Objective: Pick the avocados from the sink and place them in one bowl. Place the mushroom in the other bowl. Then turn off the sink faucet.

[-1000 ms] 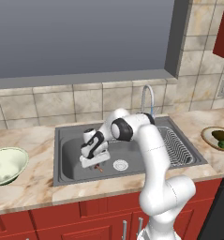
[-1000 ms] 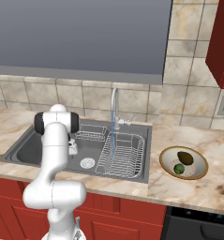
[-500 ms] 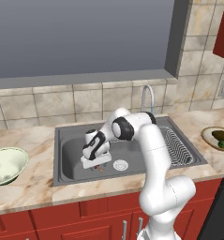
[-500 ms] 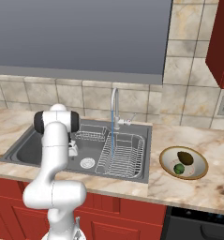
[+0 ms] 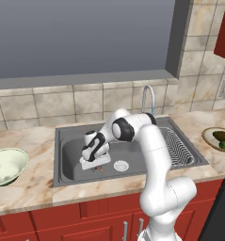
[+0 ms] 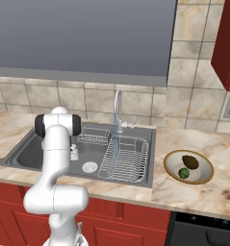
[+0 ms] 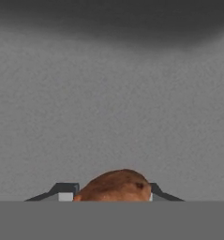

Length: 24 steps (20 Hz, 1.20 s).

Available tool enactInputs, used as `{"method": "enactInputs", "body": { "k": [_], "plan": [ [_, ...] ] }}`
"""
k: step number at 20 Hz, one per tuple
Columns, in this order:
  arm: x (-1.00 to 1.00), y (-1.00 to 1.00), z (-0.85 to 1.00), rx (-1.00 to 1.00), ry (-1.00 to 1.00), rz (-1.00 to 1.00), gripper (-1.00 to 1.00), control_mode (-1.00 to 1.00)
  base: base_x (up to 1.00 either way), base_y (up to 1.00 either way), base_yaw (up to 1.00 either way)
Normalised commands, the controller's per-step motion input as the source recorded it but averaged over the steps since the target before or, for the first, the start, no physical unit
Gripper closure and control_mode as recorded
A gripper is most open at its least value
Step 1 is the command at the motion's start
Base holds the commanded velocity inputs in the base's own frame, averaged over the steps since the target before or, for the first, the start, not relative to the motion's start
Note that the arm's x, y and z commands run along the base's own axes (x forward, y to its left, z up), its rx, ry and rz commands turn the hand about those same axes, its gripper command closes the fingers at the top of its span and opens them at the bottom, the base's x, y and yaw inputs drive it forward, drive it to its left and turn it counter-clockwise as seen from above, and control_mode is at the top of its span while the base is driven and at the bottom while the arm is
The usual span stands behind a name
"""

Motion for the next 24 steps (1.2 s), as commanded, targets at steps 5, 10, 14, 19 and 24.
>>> {"method": "enactInputs", "body": {
  "k": [5, 10, 14, 19, 24],
  "plan": [
    [0.01, 0.00, 0.00, 0.00, 0.00, 0.00, 1.00, -1.00, 0.00, 0.00, 0.00],
    [-0.07, 0.00, 0.13, 0.00, 0.00, 0.00, 1.00, -1.00, 0.00, 0.00, 0.00],
    [-0.33, 0.01, 0.67, 0.00, -0.04, 0.00, 1.00, -1.00, 0.00, 0.00, 0.00],
    [-0.42, 0.01, 0.80, 0.00, -0.05, 0.00, 1.00, -1.00, 0.00, 0.00, 0.00],
    [-0.59, 0.00, 0.72, 0.00, -0.07, 0.00, 1.00, -1.00, 0.00, 0.00, 0.00]
  ]
}}
